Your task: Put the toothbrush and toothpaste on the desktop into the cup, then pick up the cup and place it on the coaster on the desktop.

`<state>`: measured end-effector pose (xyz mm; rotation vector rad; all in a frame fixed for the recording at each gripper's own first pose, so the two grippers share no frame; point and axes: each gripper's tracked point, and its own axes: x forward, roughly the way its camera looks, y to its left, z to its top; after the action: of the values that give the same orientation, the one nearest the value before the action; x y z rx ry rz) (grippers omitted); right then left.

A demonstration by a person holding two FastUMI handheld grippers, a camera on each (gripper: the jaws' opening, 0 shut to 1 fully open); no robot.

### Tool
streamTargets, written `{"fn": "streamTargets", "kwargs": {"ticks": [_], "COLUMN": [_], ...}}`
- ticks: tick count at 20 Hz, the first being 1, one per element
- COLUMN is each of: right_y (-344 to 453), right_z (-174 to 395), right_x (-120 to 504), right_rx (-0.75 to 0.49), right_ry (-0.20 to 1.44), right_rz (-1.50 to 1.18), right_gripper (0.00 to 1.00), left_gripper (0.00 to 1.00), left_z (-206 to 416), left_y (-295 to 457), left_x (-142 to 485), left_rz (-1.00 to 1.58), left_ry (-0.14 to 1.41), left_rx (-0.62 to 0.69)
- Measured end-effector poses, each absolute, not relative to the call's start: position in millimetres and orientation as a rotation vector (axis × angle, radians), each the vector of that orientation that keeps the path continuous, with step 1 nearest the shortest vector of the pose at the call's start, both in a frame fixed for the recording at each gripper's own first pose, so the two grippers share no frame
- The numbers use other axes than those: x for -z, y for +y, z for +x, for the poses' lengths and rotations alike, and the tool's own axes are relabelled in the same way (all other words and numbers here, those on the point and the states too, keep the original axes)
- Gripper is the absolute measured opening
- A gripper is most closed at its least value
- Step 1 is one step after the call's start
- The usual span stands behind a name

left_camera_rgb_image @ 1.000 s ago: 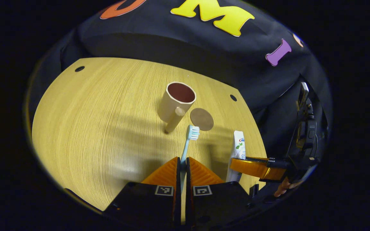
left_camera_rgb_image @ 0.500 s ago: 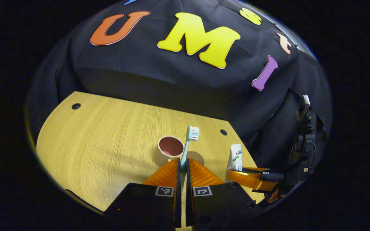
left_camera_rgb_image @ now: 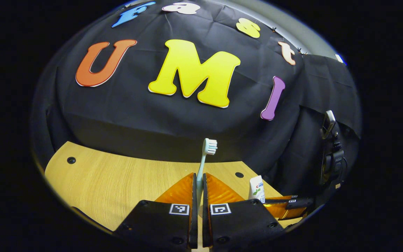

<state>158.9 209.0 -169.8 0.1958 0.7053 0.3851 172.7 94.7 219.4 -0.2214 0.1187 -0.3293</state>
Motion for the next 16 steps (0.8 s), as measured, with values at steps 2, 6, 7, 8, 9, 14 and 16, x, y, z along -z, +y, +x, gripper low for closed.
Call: {"fn": "streamTargets", "kwargs": {"ticks": [2, 6, 7, 8, 9, 14, 16], "right_y": [208, 204, 204, 203, 204, 217, 225], "right_z": [172, 189, 193, 197, 200, 208, 210], "right_x": [167, 158, 157, 156, 155, 164, 172], "right_rx": [-0.366, -0.327, -0.322, -0.316, -0.312, -0.320, -0.332], "right_ry": [0.676, 0.601, 0.583, 0.568, 0.551, 0.501, 0.495], "right_rz": [0.196, 0.195, 0.194, 0.190, 0.185, 0.157, 0.140], "right_gripper": [0.12, 0.12, 0.12, 0.12, 0.12, 0.12, 0.12], "left_gripper": [0.08, 0.08, 0.08, 0.08, 0.08, 0.12, 0.08], "left_z": [185, 211, 219, 224, 229, 234, 234], "left_y": [94, 96, 97, 98, 99, 94, 91], "left_x": [-219, -207, -206, -199, -190, -132, -117], "left_rz": [-0.238, -0.275, -0.287, -0.293, -0.296, -0.307, -0.298], "left_ry": [0.087, 0.056, 0.050, 0.056, 0.059, 0.150, 0.168], "left_rx": [0.340, 0.353, 0.353, 0.353, 0.354, 0.359, 0.360]}}
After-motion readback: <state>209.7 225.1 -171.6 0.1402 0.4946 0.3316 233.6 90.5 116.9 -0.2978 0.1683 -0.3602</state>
